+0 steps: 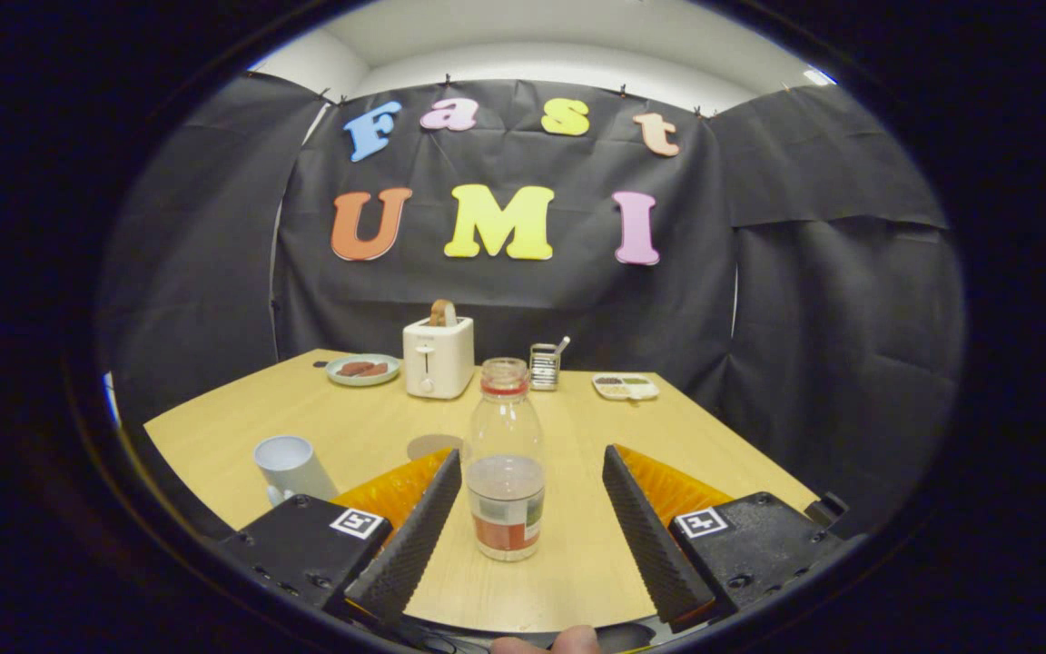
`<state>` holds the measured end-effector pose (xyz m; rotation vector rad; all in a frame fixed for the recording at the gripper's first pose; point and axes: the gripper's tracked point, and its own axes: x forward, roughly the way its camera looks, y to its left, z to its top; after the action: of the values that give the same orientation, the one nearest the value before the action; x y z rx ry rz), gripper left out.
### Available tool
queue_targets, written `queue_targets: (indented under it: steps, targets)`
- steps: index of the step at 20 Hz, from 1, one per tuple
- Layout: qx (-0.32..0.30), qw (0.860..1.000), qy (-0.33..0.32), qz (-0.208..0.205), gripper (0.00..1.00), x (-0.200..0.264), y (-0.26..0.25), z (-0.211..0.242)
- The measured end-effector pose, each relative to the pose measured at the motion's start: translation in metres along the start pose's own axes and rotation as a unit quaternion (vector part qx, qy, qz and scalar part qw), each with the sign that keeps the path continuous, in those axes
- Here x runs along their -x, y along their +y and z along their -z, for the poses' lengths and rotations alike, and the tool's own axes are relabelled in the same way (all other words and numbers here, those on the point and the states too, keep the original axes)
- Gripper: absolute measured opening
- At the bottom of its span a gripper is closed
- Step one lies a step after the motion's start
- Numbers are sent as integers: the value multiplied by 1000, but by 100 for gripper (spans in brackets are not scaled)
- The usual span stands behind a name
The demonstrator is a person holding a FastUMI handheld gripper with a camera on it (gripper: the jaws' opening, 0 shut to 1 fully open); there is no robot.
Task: Take the bottle from table, then pour the juice into the cup, finally place the bottle on the coaster
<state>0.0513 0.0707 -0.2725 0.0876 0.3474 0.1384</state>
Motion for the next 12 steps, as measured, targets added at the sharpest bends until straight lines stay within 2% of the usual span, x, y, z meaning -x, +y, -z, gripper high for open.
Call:
queue_targets:
  steps: [5,12]
  targets:
    - [-25,998,58,-27,100,-28,12,36]
    - [-44,996,79,-24,100,-62,16,50]
